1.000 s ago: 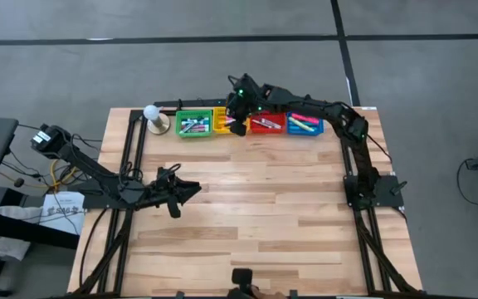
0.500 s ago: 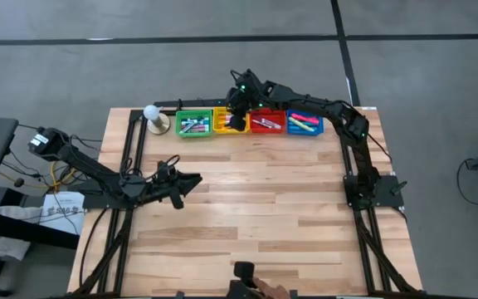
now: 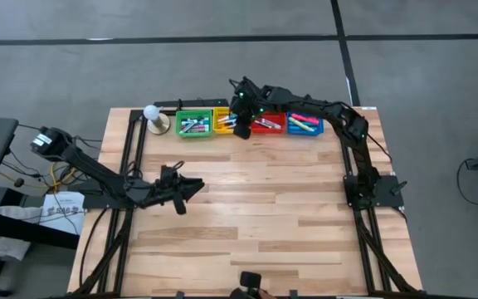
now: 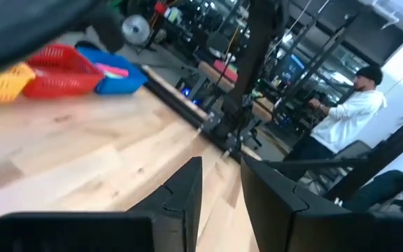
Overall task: Pick & Place Markers
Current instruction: Return to Home Position
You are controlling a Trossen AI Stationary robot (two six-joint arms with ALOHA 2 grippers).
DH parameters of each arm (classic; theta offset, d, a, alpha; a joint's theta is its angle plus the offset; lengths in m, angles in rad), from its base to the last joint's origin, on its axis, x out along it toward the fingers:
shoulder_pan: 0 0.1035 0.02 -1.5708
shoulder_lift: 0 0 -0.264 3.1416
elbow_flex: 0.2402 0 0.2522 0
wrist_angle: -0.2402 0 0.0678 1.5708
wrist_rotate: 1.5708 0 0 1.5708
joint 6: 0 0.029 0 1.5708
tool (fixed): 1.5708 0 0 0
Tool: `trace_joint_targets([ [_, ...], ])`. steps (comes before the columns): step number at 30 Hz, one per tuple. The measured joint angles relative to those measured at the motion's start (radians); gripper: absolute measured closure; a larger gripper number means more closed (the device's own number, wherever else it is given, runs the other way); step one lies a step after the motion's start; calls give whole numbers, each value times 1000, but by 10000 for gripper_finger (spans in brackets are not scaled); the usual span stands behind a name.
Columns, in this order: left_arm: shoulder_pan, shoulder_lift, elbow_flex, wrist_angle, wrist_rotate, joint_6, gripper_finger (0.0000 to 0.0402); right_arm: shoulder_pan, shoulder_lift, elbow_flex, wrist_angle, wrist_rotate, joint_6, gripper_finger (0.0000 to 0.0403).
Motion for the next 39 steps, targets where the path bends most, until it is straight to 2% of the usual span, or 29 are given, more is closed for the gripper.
trace_joint_targets([
  [3,-12,39,0,0,-1,-72,302,17,0,0,-3,1,10,329],
  [5,-13,53,6,2,-28,-173,302,36,0,0,-1,-1,30,329],
  [7,-23,65,44,33,-59,-174,302,59,0,0,-5,-2,46,329],
  [12,-87,55,147,45,-59,80,302,124,0,0,-17,-3,106,329],
  [13,-103,41,156,42,-35,143,302,140,0,0,-16,-3,127,329],
  [16,-165,-95,162,28,149,415,302,187,0,0,-18,-3,213,329],
  [18,-206,-223,166,12,193,496,302,217,0,0,-14,-3,244,329],
  [21,-256,-386,166,-101,191,540,302,256,0,0,17,3,244,329],
  [24,-269,-482,166,-212,192,543,302,287,0,0,76,3,320,329],
  [32,-269,-476,163,-274,192,551,302,381,0,0,116,2,693,329],
  [35,-256,-490,163,-273,187,608,302,438,0,0,117,3,821,329],
  [37,-229,-514,163,-273,138,707,302,479,0,0,118,22,846,329],
  [39,-187,-550,166,-263,24,836,302,510,-3,0,66,118,845,329],
])
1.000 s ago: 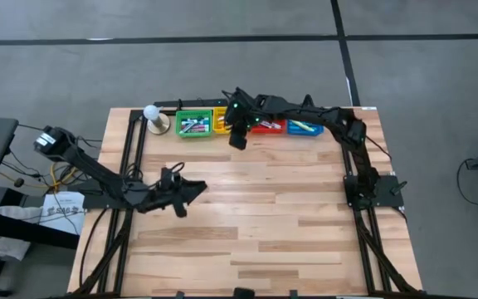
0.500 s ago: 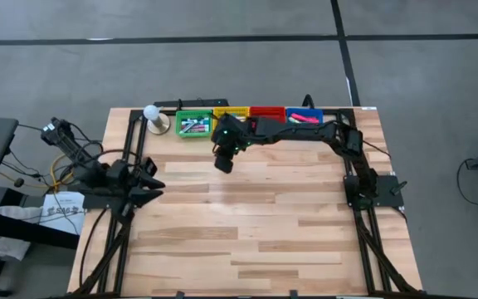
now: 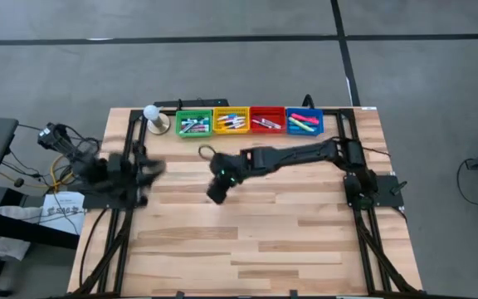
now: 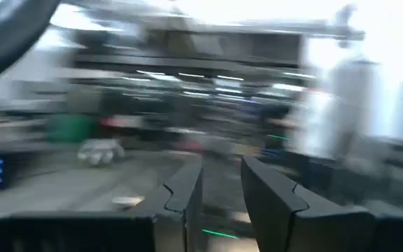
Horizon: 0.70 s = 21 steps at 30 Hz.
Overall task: Pick & Place Markers
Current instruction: Return to Home Position
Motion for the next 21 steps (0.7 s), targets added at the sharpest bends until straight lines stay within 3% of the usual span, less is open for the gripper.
trace_joint_targets([
  [2,58,-16,5,36,-165,7,302,-3,-26,9,-176,79,-21,329],
  [4,116,-18,-1,45,-218,-83,302,-27,-63,22,-290,169,-10,329],
  [8,186,13,-39,28,66,-93,302,3,-147,-18,-417,534,110,329],
  [13,258,14,-20,19,78,-107,302,153,-324,-111,-626,850,148,329],
  [16,285,-26,-1,-102,78,-134,302,223,-476,-220,-620,1034,153,329],
  [18,299,-46,0,-192,91,-173,302,266,-583,-298,-578,1051,81,329],
  [21,327,-51,-1,-280,187,-273,302,301,-752,-428,-447,906,-97,329],
])
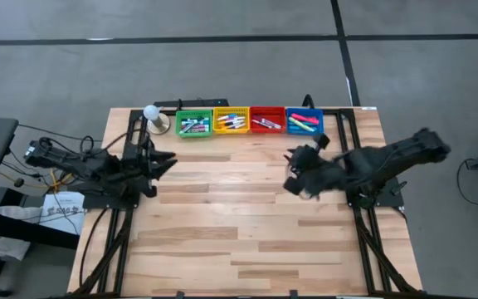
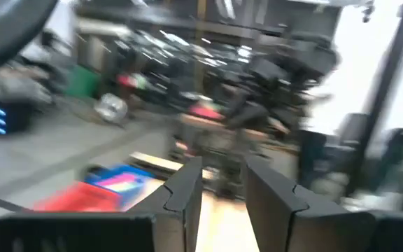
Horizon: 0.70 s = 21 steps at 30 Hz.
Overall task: Pick & Place Markers
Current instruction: Return to Home Position
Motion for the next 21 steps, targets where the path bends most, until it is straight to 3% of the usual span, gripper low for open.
trace_joint_targets([
  [2,23,14,-1,-8,107,-90,302,-5,-109,-97,155,-139,-139,329],
  [5,60,30,0,-41,290,-184,302,-60,-264,-260,386,-465,-326,329],
  [8,101,27,-1,-145,358,-247,302,-141,-405,-439,574,-704,-398,329],
  [12,152,-52,-1,-300,352,-261,302,-233,-601,-664,693,-726,-371,329],
  [15,183,-133,-16,-306,325,-261,302,-271,-754,-780,737,-734,-304,329],
  [21,190,-249,-128,-298,321,-326,309,-343,-977,-848,628,-706,-137,329],
])
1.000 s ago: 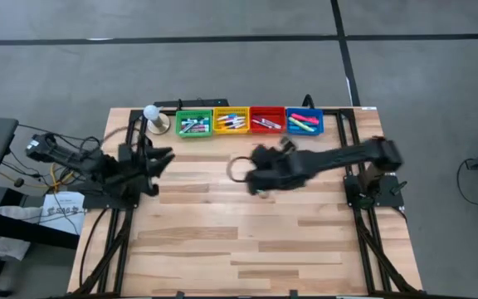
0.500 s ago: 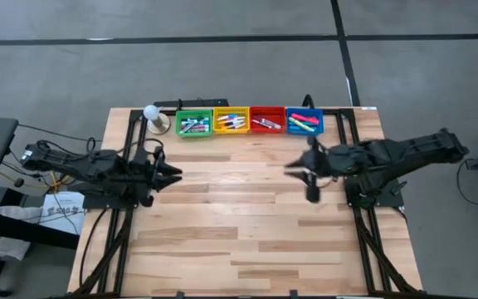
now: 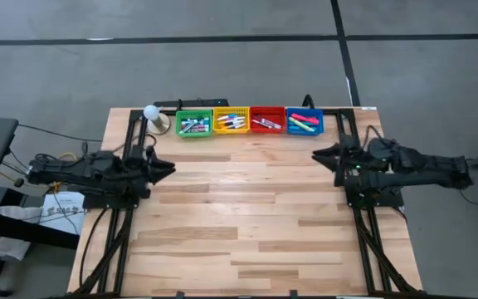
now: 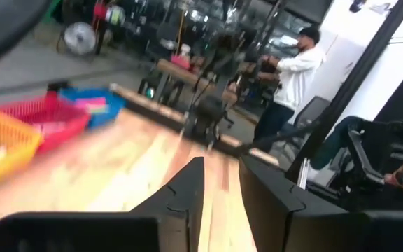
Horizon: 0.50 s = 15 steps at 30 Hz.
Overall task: Pick & Place Markers
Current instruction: Return to Home Position
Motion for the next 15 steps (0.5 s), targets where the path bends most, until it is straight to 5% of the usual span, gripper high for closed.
trace_joint_targets([
  [4,0,-13,-108,48,0,-98,336,11,-121,1,-85,-90,-13,329],
  [9,-42,-12,-281,350,4,-146,373,53,-250,-6,-199,-135,-43,329],
  [15,-92,8,-299,345,-53,-115,395,98,-363,-123,-70,-137,-31,329],
])
